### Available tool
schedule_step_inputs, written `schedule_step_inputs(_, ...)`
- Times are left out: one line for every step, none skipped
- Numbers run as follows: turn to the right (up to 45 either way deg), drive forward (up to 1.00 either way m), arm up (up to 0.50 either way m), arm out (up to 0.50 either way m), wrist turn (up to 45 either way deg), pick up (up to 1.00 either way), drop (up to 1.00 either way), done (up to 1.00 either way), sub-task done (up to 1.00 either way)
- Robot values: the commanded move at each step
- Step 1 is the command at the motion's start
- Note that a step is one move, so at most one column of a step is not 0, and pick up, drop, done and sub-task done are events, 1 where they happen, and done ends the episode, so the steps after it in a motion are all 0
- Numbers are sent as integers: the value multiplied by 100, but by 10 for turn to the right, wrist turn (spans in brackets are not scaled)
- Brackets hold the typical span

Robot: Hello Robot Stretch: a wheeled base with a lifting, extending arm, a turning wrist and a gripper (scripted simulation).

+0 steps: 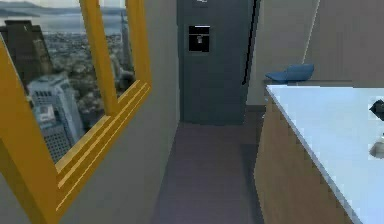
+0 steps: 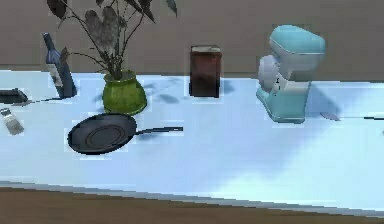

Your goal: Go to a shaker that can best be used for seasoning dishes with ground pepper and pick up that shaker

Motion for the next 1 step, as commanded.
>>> schedule_step_inputs(0, 25, 0, 0, 0, 0, 0, 0, 0)
